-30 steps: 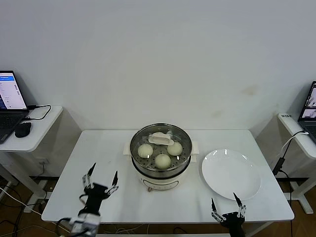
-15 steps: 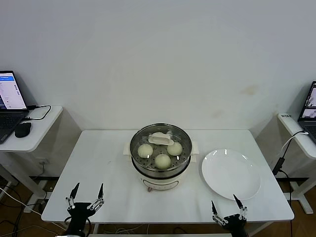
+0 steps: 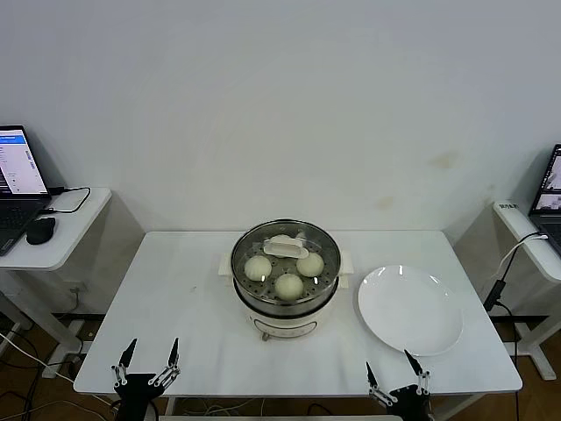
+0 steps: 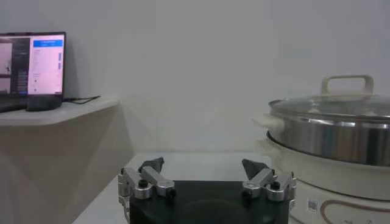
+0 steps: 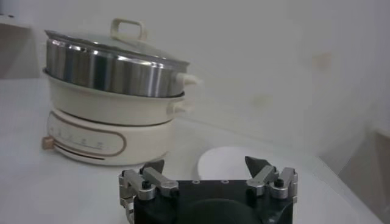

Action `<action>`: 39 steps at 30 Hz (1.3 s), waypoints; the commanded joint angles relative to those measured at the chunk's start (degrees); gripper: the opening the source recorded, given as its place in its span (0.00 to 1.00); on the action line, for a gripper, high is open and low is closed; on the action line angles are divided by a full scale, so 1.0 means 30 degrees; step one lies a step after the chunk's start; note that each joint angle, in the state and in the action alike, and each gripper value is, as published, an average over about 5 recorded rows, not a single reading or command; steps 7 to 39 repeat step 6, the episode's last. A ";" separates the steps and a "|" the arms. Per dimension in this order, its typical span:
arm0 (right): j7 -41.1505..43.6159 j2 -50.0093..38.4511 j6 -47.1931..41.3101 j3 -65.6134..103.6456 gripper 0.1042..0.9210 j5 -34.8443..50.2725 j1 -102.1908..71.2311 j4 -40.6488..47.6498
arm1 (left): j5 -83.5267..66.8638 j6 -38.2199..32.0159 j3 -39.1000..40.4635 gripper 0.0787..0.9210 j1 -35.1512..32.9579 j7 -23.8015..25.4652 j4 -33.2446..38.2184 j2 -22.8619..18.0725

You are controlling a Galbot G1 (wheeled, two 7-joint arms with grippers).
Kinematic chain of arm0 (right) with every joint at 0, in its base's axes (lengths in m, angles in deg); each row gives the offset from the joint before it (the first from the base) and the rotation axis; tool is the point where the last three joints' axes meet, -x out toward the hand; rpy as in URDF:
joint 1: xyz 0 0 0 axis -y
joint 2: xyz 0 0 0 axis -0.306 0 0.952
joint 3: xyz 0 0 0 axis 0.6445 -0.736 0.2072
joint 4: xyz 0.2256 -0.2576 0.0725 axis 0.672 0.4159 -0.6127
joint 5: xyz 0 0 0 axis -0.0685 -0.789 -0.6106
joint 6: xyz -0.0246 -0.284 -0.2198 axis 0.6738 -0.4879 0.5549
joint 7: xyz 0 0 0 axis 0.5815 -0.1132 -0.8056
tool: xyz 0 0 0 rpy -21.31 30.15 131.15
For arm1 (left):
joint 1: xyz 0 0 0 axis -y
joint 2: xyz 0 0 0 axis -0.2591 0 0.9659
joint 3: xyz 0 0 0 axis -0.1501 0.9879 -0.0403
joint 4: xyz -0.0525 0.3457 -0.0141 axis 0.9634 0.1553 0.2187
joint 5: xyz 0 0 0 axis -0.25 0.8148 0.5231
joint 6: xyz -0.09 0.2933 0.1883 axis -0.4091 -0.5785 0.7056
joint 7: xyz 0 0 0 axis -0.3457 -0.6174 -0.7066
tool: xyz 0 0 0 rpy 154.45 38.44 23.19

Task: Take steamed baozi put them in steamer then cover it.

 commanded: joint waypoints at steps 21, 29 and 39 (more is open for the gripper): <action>-0.0011 -0.0247 -0.0384 -0.0223 0.88 0.0695 -0.0207 -0.0225 | -0.0091 -0.0180 0.0004 0.88 -0.0555 0.0695 -0.0095 0.0093; -0.0011 -0.0247 -0.0384 -0.0223 0.88 0.0695 -0.0207 -0.0225 | -0.0091 -0.0180 0.0004 0.88 -0.0555 0.0695 -0.0095 0.0093; -0.0011 -0.0247 -0.0384 -0.0223 0.88 0.0695 -0.0207 -0.0225 | -0.0091 -0.0180 0.0004 0.88 -0.0555 0.0695 -0.0095 0.0093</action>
